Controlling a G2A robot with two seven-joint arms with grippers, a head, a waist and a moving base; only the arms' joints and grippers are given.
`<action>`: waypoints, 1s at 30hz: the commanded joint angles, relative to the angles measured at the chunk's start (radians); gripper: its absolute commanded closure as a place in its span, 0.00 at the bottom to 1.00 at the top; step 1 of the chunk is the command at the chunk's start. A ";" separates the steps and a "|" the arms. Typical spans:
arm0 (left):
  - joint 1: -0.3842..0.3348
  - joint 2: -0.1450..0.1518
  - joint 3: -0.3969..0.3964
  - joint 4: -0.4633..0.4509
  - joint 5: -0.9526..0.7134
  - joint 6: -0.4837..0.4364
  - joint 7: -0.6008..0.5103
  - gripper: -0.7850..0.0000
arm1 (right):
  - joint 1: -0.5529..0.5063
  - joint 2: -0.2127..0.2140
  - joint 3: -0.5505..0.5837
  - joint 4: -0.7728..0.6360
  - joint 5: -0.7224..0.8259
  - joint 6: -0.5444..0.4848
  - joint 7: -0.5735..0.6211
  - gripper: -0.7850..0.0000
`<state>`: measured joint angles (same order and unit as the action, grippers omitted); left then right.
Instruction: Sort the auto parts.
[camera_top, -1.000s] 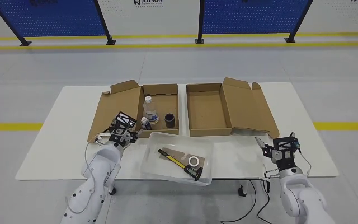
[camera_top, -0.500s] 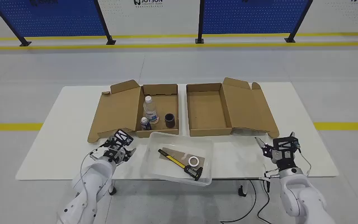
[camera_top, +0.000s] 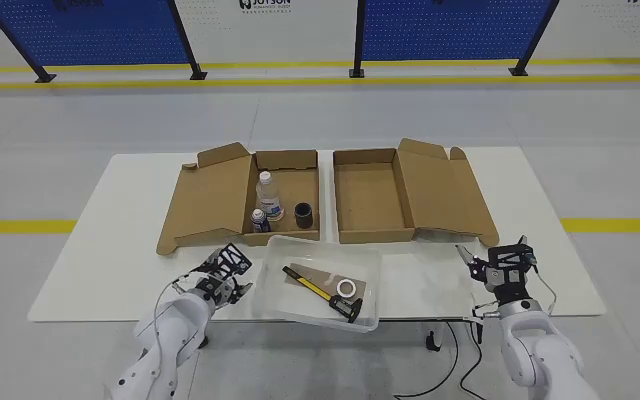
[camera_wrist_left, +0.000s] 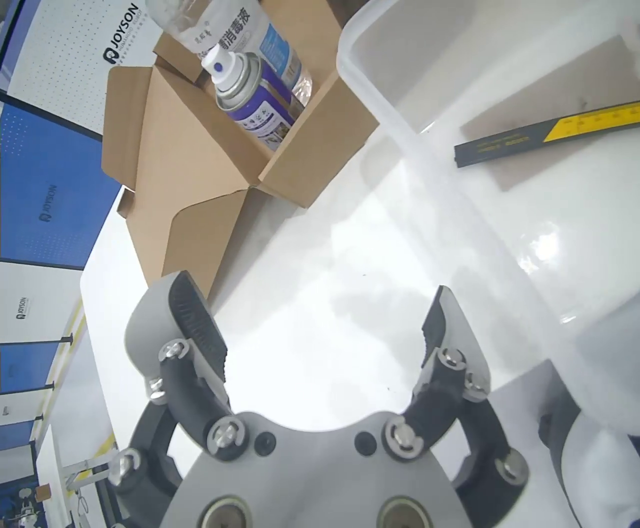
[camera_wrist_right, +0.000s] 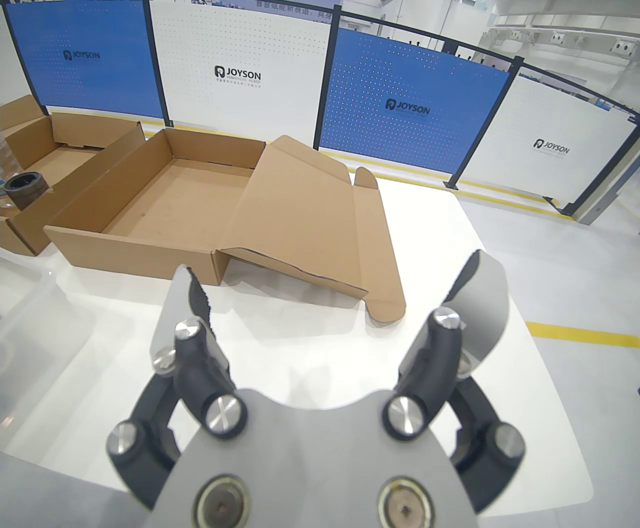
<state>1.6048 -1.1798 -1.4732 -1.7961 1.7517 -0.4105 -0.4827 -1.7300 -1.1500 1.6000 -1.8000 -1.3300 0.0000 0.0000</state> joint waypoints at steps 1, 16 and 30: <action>0.000 -0.001 0.009 -0.009 -0.017 -0.001 -0.011 0.00 | 0.000 0.000 0.000 0.000 0.000 0.000 0.000 0.00; 0.001 -0.004 0.056 -0.032 -0.064 -0.013 -0.051 0.00 | 0.000 0.000 0.000 0.000 0.000 0.000 0.000 0.00; -0.010 0.001 0.022 -0.056 -0.044 0.048 0.028 0.00 | 0.000 0.000 0.000 0.000 0.000 0.000 0.000 0.00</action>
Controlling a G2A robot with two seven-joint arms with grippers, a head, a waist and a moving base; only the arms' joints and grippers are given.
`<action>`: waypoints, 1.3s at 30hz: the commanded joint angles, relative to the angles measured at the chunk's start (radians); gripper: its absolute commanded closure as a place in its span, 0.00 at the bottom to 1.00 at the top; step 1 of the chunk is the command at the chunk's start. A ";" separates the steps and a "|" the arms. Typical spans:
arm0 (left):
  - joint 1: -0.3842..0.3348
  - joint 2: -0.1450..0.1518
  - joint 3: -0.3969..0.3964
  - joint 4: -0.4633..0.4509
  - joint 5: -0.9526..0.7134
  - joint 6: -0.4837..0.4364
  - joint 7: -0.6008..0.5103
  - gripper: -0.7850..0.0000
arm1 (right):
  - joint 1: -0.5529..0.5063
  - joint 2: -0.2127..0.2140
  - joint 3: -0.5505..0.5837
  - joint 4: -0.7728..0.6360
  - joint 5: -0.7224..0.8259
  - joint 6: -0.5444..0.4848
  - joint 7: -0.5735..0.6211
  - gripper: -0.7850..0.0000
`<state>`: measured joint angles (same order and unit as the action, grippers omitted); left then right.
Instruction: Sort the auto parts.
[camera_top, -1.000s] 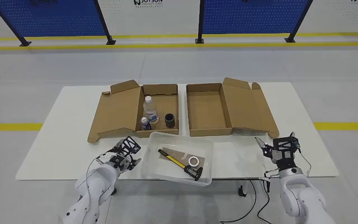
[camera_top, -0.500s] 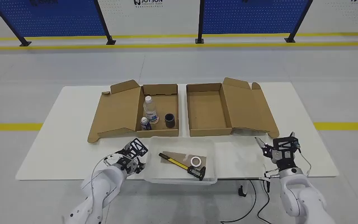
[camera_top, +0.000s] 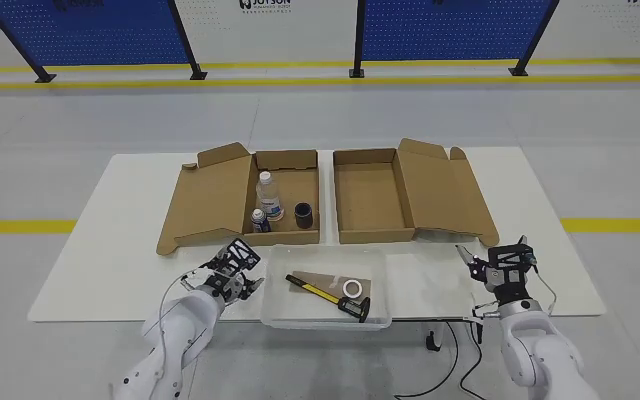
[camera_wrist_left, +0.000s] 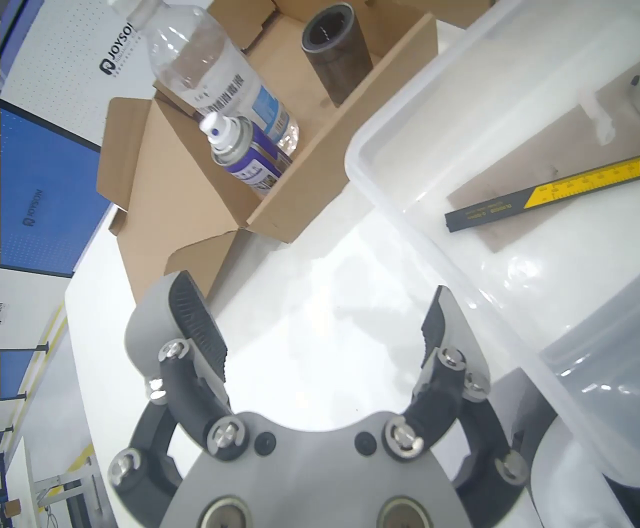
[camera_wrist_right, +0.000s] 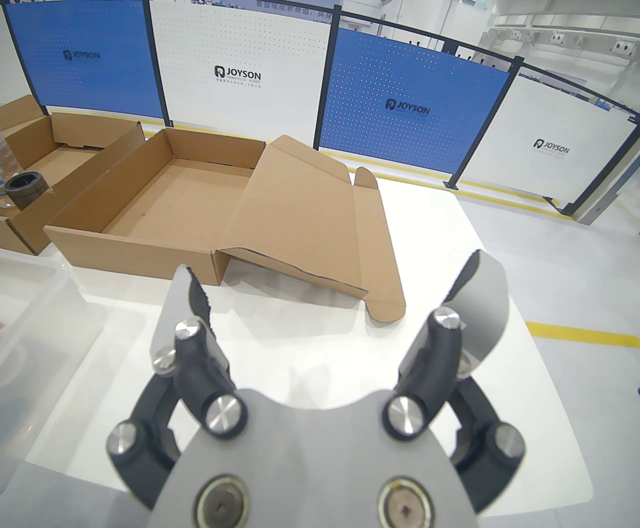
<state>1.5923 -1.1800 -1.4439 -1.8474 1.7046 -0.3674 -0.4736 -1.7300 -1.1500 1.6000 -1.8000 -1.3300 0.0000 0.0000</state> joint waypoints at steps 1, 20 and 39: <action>0.005 0.002 -0.014 -0.008 0.002 0.009 0.035 0.00 | 0.000 0.000 0.000 0.000 0.000 0.000 0.000 0.00; 0.063 -0.003 -0.153 -0.066 -0.272 0.145 0.354 0.00 | 0.000 0.000 0.000 0.000 0.000 0.000 0.000 0.00; 0.064 -0.003 -0.155 -0.066 -0.275 0.142 0.364 0.00 | 0.023 0.000 -0.105 -0.284 -0.095 -0.137 0.363 0.00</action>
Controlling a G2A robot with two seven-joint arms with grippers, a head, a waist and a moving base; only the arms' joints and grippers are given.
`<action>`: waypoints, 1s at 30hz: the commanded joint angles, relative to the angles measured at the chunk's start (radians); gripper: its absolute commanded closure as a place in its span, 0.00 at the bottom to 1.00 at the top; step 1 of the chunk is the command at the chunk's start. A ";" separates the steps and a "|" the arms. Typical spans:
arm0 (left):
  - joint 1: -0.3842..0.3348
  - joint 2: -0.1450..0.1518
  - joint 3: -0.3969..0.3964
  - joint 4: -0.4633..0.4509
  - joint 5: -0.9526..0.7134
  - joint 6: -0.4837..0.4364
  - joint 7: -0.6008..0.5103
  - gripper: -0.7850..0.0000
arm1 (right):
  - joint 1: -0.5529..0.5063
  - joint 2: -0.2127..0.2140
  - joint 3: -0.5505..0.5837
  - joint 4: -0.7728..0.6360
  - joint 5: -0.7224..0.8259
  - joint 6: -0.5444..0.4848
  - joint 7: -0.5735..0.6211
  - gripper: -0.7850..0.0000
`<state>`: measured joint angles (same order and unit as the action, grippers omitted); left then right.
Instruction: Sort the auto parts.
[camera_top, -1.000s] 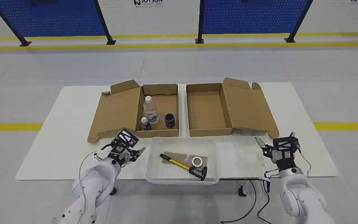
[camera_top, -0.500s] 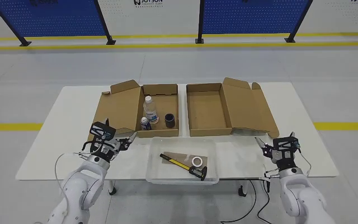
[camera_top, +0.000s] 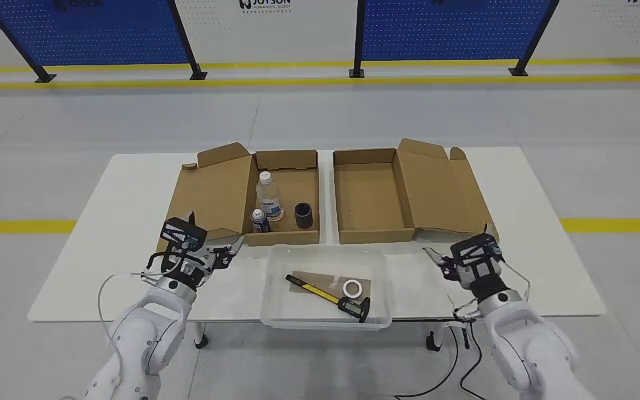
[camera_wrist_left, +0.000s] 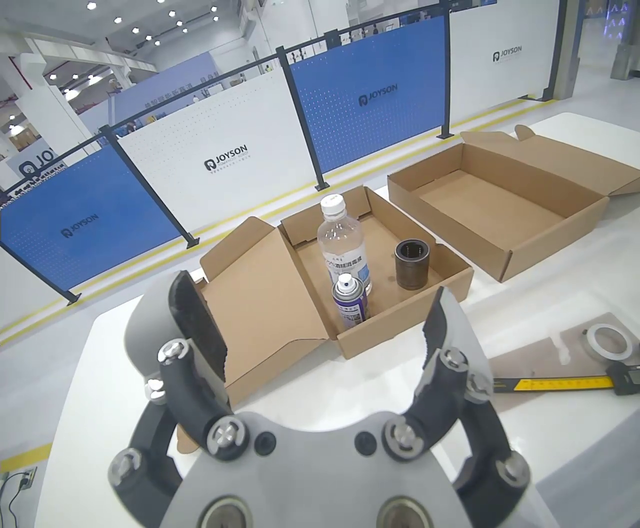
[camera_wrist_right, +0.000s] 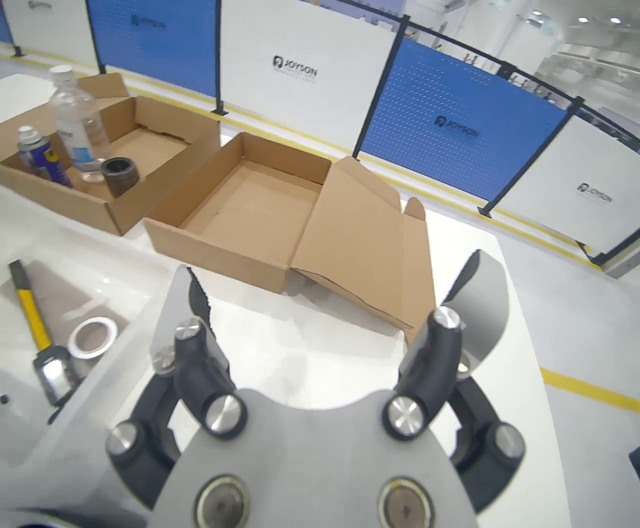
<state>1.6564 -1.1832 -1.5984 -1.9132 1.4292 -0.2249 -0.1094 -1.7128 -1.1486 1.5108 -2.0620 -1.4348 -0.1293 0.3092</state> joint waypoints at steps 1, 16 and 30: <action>0.000 0.000 0.000 0.000 0.000 0.000 0.000 0.00 | 0.013 -0.002 -0.033 -0.041 0.023 -0.022 0.105 0.00; 0.000 0.000 0.000 0.000 0.000 0.000 0.000 0.00 | 0.232 -0.024 -0.328 -0.058 0.160 -0.133 0.636 0.00; 0.000 0.000 0.000 0.000 0.000 0.000 0.000 0.00 | 0.369 -0.049 -0.420 0.030 0.347 -0.062 0.757 0.00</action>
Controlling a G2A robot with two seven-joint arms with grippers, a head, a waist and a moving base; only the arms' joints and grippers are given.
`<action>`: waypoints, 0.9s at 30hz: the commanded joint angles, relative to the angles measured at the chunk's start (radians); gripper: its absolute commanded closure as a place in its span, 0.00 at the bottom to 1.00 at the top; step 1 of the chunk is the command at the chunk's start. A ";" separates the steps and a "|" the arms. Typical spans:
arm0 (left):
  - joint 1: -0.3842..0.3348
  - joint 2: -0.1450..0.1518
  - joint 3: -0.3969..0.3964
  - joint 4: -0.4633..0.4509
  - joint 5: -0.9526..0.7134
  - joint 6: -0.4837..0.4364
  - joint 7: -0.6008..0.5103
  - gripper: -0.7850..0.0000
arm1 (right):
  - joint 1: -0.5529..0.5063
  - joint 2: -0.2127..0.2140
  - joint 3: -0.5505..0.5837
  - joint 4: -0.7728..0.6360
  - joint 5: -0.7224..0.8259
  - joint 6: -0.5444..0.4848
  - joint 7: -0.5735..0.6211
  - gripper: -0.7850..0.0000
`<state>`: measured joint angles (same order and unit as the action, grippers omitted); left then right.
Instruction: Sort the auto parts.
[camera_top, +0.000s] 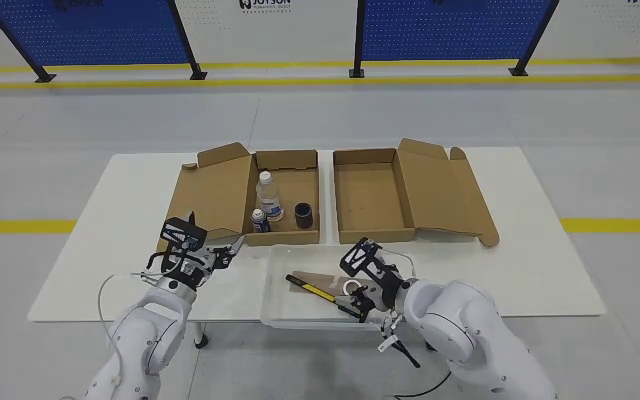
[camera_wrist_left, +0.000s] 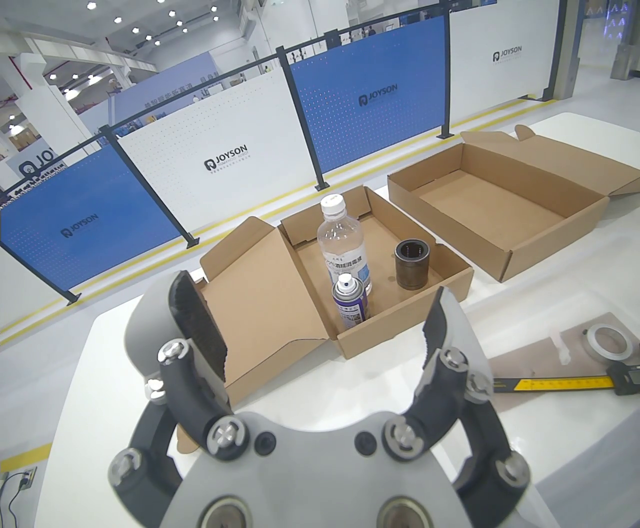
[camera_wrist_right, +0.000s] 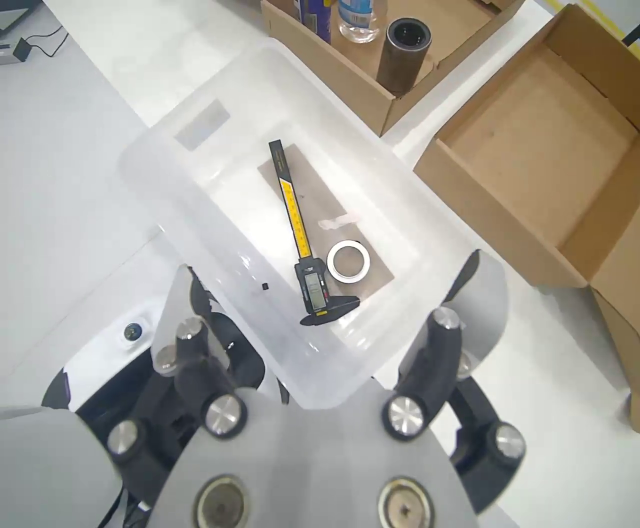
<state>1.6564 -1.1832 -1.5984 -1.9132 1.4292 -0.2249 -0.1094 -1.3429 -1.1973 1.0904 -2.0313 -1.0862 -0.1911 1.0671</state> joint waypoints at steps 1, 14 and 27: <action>0.000 0.000 0.000 0.000 0.000 0.000 0.000 0.00 | -0.001 0.000 0.000 0.000 -0.001 -0.001 0.000 0.00; 0.000 0.000 0.000 0.000 0.000 0.000 0.000 0.00 | -0.001 0.000 0.000 0.000 -0.001 -0.001 0.000 0.00; 0.000 0.000 0.000 0.000 0.000 0.000 0.000 0.00 | 0.184 -0.029 -0.141 0.055 -0.020 0.101 0.229 0.00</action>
<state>1.6564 -1.1832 -1.5984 -1.9132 1.4292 -0.2249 -0.1094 -1.1860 -1.2202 0.9738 -1.9936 -1.1075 -0.1124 1.2730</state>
